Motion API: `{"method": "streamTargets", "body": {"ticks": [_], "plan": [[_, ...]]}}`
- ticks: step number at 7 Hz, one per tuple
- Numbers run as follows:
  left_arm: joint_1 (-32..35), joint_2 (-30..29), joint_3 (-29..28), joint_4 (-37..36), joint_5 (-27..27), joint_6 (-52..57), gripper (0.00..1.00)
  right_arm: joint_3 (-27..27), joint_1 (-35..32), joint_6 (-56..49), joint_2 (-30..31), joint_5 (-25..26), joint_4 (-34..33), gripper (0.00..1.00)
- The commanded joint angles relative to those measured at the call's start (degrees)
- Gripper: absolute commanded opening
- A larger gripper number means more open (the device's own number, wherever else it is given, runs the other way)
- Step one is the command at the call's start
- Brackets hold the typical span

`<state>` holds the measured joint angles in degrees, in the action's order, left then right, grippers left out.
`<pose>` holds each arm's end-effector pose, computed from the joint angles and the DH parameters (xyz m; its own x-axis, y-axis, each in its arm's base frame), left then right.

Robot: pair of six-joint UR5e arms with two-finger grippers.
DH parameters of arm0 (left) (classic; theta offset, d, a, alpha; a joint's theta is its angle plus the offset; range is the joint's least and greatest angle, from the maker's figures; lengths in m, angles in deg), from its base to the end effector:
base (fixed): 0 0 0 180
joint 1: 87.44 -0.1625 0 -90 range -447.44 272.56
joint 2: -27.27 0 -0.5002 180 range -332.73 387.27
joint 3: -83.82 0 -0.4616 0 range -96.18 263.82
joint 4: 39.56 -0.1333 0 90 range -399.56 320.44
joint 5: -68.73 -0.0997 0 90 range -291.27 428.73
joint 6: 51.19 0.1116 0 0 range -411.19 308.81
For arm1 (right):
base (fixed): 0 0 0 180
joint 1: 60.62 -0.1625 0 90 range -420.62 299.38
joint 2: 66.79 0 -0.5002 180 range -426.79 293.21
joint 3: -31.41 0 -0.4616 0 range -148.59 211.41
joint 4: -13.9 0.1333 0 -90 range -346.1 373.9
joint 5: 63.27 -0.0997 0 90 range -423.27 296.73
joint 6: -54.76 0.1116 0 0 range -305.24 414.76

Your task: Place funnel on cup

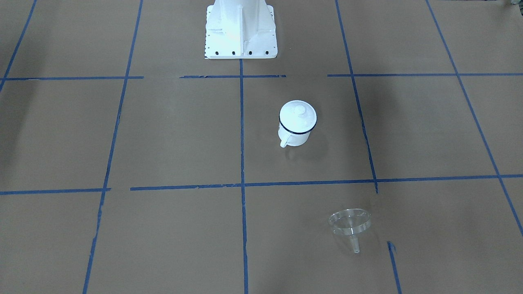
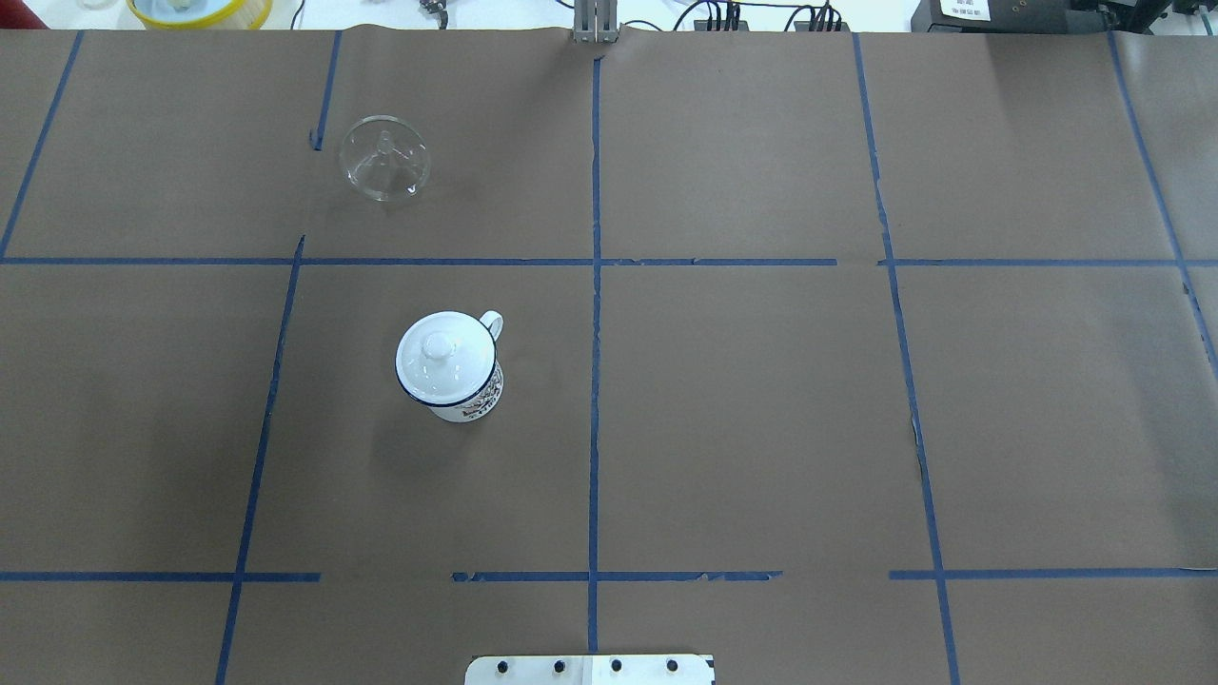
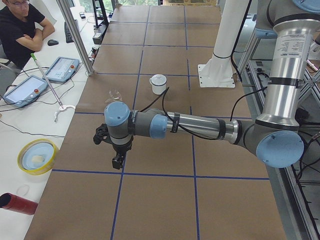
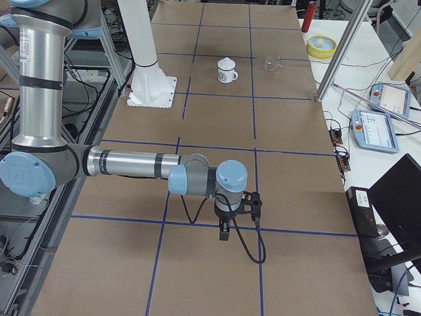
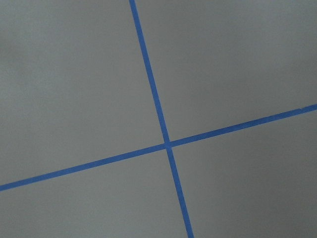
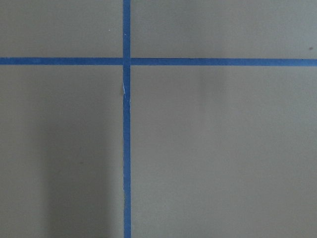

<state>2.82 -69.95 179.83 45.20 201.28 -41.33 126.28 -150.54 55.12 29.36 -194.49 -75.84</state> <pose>-0.0607 -0.6221 0.6206 0.7270 0.2589 -0.6360 -0.1218 0.9601 0.2516 0.0591 -0.5062 0.7558 0.7522 0.0170 0.6587 -0.0033 0.9998 -0.0219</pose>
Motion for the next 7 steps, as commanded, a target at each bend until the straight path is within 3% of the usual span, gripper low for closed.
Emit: {"method": "streamTargets", "body": {"ticks": [1, 3, 5, 6, 7], "plan": [[0.0, -4.28, 6.17, -7.65, 0.08, -0.19, 1.0, 0.05, 0.0, 0.0, 0.0, 0.0, 0.0, 1.0], [-3.84, -8.24, 9.87, -7.59, 0.26, -12.08, 1.0, -0.04, 0.0, 0.0, 0.0, 0.0, 0.0, 1.0], [-13.58, -14.28, 13.4, -7.5, -0.62, -24.8, 1.0, -0.04, 0.0, 0.0, 0.0, 0.0, 0.0, 1.0], [-19.54, -17.1, 15.06, -7.5, -3.06, -32.37, 1.0, 0.04, 0.0, 0.0, 0.0, 0.0, 0.0, 1.0], [-25.69, -20.0, 16.73, -7.59, -9.35, -37.84, 1.0, -0.04, 0.0, 0.0, 0.0, 0.0, 0.0, 1.0]]}}
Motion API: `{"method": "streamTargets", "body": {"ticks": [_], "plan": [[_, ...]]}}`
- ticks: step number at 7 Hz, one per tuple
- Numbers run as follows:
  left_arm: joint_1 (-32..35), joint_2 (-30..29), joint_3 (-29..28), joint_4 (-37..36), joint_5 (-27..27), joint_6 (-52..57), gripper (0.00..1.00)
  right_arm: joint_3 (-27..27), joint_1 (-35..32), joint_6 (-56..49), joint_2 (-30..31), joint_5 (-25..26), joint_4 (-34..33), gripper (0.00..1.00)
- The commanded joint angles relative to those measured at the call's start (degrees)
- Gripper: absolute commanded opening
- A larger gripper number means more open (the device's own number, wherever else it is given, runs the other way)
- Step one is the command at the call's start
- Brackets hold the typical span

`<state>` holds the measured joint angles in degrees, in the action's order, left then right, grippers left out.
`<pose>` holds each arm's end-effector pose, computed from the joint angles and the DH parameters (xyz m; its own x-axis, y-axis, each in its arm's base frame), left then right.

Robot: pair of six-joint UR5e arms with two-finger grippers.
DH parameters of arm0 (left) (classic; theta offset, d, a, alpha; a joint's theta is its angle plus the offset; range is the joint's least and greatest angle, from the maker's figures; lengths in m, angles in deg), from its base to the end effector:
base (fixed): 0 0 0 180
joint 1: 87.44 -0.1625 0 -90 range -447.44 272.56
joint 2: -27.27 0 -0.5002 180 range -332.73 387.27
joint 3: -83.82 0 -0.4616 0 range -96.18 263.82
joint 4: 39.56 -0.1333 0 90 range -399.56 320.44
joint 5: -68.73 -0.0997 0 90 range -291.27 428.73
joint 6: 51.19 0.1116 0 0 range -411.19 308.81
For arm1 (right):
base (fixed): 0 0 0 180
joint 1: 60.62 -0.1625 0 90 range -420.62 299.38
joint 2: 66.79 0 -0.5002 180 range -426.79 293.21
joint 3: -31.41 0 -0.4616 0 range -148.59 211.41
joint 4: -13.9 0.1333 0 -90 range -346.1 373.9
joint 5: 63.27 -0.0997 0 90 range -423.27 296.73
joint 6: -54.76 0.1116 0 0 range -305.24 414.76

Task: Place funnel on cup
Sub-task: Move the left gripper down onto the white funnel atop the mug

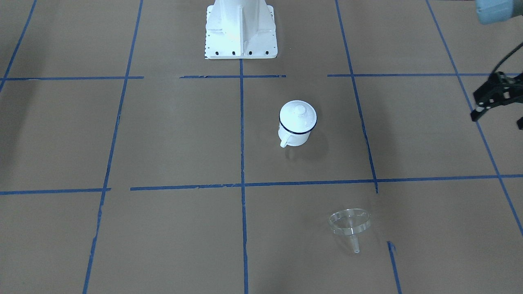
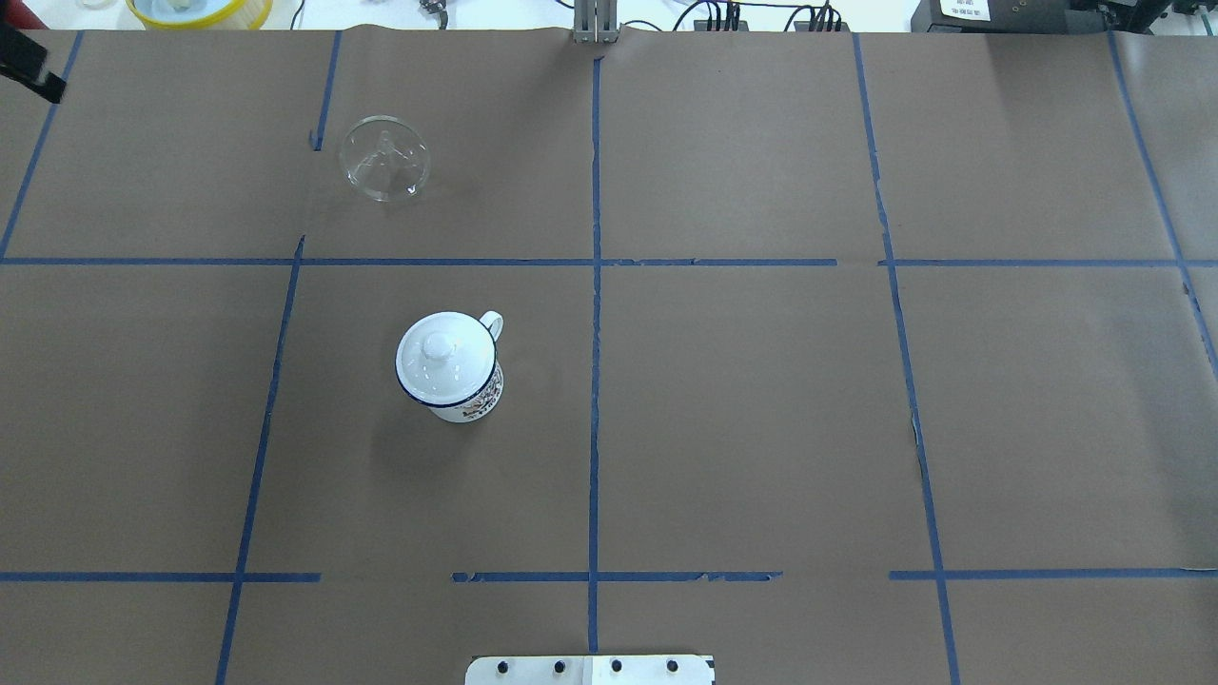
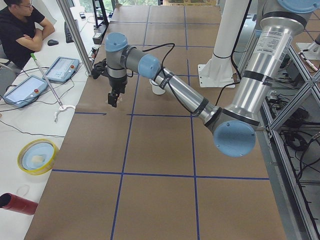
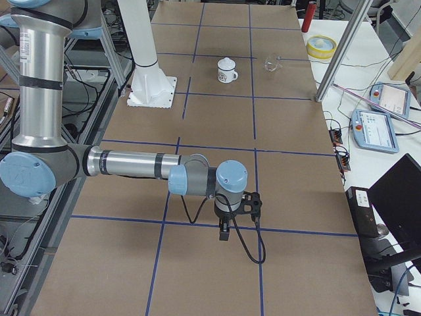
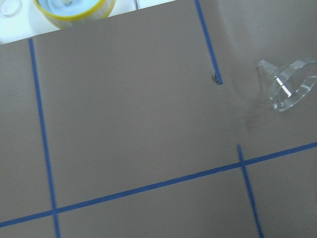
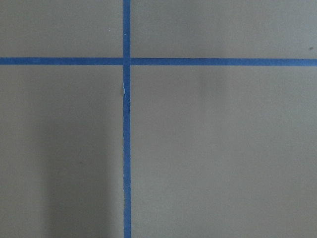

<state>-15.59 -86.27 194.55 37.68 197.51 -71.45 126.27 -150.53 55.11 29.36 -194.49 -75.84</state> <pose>0.1456 -0.6476 0.3209 0.6912 0.2391 -0.6819 -0.0279 0.9518 0.3054 0.0590 -0.5062 0.7559 0.7522 0.0168 0.6587 -0.0030 0.9998 -0.0220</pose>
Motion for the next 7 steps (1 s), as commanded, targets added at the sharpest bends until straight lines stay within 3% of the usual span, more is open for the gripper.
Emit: {"method": "streamTargets", "body": {"ticks": [1, 3, 5, 7], "plan": [[-12.3, -5.45, 1.78, -0.15, -8.07, -12.56, 1.0, 0.06, 0.0, 0.0, 0.0, 0.0, 0.0, 1.0], [-15.85, -5.73, 2.04, 0.11, -7.32, -15.15, 1.0, 0.06, 0.0, 0.0, 0.0, 0.0, 0.0, 1.0], [-26.54, -7.3, 2.3, 0.2, -8.8, -36.42, 1.0, 0.06, 0.0, 0.0, 0.0, 0.0, 0.0, 1.0], [-33.94, -8.98, 1.34, 0.2, -13.88, -43.6, 1.0, 0.06, 0.0, 0.0, 0.0, 0.0, 0.0, 1.0]]}}
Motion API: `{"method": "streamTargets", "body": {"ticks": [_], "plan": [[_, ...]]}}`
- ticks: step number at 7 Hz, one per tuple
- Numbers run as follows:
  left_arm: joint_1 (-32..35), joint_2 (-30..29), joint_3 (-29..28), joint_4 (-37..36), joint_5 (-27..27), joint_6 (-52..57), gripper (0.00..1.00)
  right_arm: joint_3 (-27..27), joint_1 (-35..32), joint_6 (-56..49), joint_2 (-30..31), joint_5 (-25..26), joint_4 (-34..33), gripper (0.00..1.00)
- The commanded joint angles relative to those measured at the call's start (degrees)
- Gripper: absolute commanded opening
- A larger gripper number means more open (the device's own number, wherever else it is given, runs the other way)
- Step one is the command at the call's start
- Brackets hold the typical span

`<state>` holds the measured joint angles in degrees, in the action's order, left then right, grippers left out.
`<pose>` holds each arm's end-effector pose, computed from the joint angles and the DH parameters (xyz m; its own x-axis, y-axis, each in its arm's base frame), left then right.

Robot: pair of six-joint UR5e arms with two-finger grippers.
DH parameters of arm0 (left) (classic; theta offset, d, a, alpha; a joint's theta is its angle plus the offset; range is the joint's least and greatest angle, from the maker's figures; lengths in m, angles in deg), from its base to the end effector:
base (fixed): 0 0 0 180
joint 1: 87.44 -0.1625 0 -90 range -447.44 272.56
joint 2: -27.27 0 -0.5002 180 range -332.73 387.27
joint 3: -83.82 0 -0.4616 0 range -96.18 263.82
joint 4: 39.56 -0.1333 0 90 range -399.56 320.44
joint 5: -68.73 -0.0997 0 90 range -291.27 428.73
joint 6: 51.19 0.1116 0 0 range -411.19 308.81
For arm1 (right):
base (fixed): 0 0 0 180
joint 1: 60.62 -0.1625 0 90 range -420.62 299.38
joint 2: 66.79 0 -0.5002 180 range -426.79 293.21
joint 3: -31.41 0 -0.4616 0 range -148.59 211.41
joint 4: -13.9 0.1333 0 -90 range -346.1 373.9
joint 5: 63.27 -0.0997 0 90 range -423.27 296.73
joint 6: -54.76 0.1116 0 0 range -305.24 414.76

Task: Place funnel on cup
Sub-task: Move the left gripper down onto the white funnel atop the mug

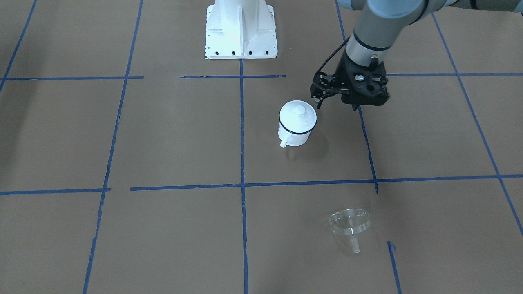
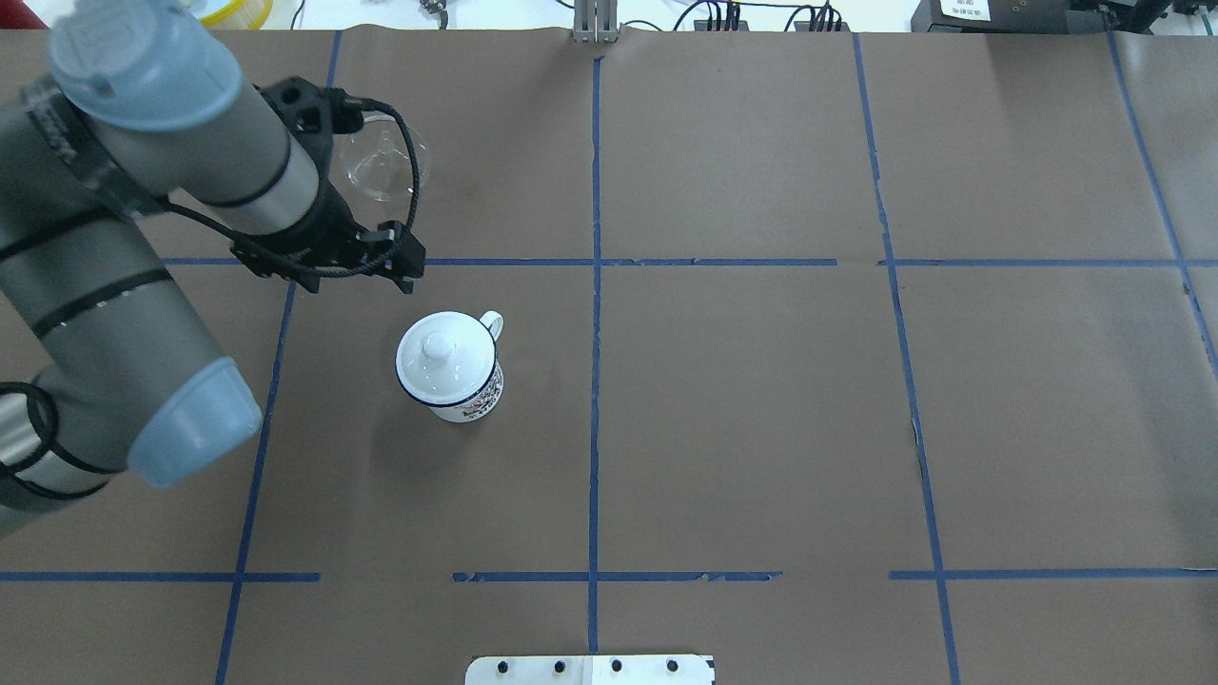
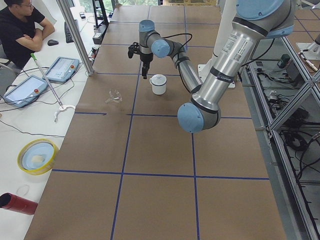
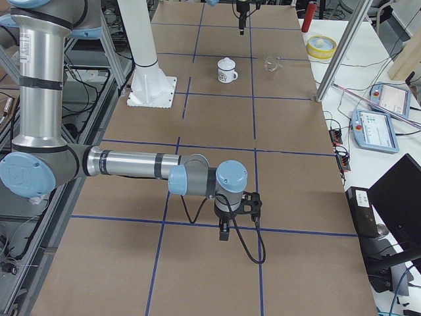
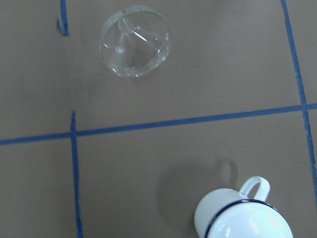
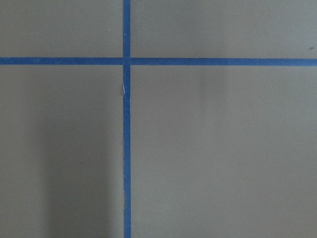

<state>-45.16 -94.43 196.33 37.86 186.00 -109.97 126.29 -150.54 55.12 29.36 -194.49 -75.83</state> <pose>0.4428 -0.5137 0.2216 0.6662 0.0170 -0.7456 0.0322 0.9982 0.0515 0.0591 -0.5062 0.7557 0.7522 0.0167 0.6587 -0.0033 0.9998 -0.0216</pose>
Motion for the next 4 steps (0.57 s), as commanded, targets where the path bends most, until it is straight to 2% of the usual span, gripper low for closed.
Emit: {"method": "streamTargets", "body": {"ticks": [1, 2, 4], "plan": [[-5.01, -1.16, -1.23, 0.1, -2.31, -5.81, 1.0, -0.04, 0.0, 0.0, 0.0, 0.0, 0.0, 1.0], [-6.14, -2.13, -2.54, 0.1, -2.31, -5.82, 1.0, 0.04, 0.0, 0.0, 0.0, 0.0, 0.0, 1.0], [-6.24, -3.1, -5.0, 1.93, -2.22, -5.74, 0.84, -0.04, 0.0, 0.0, 0.0, 0.0, 0.0, 1.0]]}}
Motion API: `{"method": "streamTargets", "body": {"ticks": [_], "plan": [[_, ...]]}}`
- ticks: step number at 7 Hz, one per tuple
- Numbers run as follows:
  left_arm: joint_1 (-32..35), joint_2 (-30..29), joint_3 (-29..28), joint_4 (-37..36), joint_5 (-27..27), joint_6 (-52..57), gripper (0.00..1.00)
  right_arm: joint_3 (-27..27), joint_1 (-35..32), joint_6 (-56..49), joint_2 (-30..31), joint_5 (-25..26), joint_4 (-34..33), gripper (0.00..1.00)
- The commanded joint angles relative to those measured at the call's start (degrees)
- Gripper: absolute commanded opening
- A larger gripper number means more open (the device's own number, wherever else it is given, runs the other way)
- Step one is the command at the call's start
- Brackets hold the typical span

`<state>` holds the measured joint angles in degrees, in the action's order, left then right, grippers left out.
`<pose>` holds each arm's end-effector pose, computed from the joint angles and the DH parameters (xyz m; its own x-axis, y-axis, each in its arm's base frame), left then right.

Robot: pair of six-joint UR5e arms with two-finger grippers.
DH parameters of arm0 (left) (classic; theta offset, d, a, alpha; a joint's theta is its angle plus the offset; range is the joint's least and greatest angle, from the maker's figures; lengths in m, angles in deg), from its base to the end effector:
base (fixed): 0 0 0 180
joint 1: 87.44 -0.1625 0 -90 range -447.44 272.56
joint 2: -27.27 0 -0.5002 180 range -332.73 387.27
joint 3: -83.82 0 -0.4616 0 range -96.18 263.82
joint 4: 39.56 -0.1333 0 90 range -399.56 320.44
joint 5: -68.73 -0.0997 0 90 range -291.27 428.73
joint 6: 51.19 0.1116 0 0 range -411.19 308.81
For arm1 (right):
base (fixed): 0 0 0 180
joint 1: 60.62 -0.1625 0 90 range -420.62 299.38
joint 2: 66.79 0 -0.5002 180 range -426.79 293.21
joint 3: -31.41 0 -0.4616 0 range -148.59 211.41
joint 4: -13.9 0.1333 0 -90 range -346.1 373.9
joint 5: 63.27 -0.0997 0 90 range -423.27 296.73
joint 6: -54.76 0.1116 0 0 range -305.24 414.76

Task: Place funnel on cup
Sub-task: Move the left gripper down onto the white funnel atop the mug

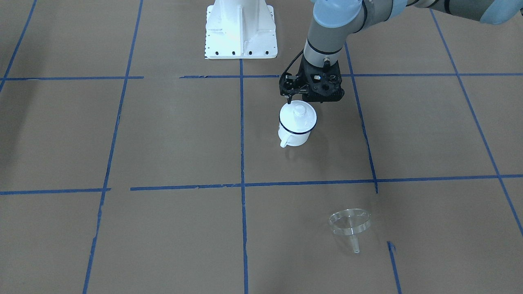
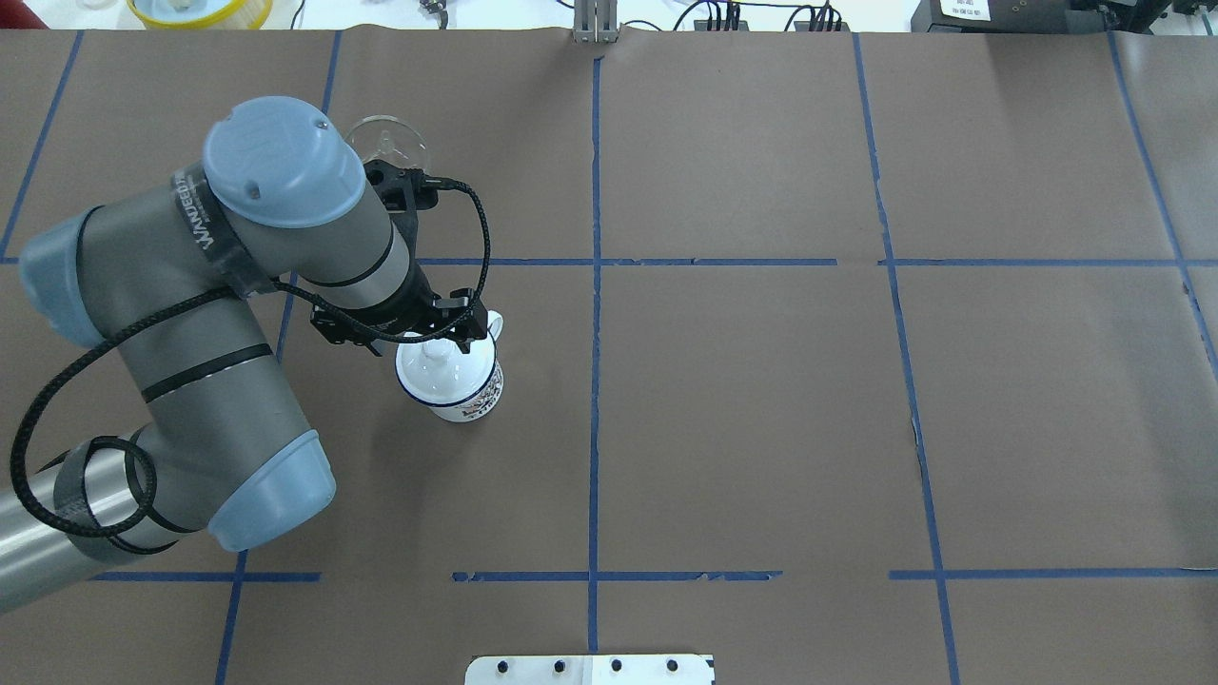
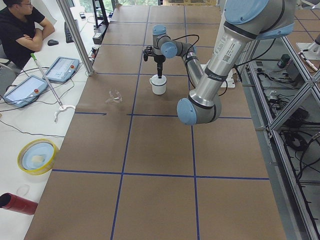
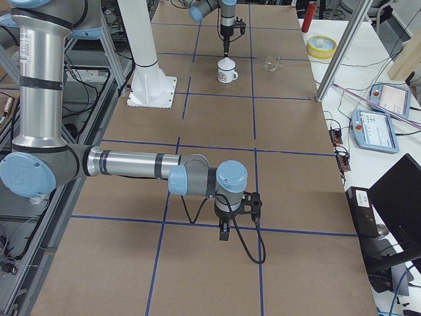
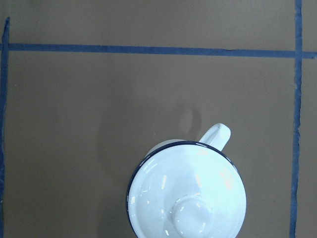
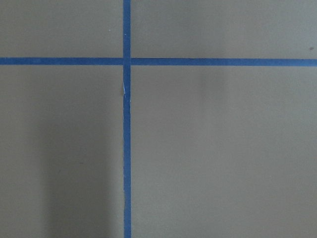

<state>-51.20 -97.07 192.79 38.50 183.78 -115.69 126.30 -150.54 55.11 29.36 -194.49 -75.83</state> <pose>0.5134 -0.4830 0.2153 0.6797 -0.0146 -0.7333 0.0191 0.9998 -0.0023 0.0591 -0.5062 0.7556 0.7522 0.0164 0.6587 -0.0032 0.9998 -0.0213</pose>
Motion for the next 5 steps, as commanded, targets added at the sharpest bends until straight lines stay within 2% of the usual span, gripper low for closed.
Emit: {"method": "streamTargets", "body": {"ticks": [1, 4, 5], "plan": [[-0.21, -0.46, -2.96, 2.87, 0.0, -0.01, 0.77, 0.03, 0.0, 0.0, 0.0, 0.0, 0.0, 1.0], [-0.12, -0.37, -3.59, 3.95, 0.0, -0.01, 0.61, 0.03, 0.0, 0.0, 0.0, 0.0, 0.0, 1.0], [-0.12, -0.29, -3.33, 3.94, -0.08, -0.01, 0.59, -0.06, 0.0, 0.0, 0.0, 0.0, 0.0, 1.0]]}}
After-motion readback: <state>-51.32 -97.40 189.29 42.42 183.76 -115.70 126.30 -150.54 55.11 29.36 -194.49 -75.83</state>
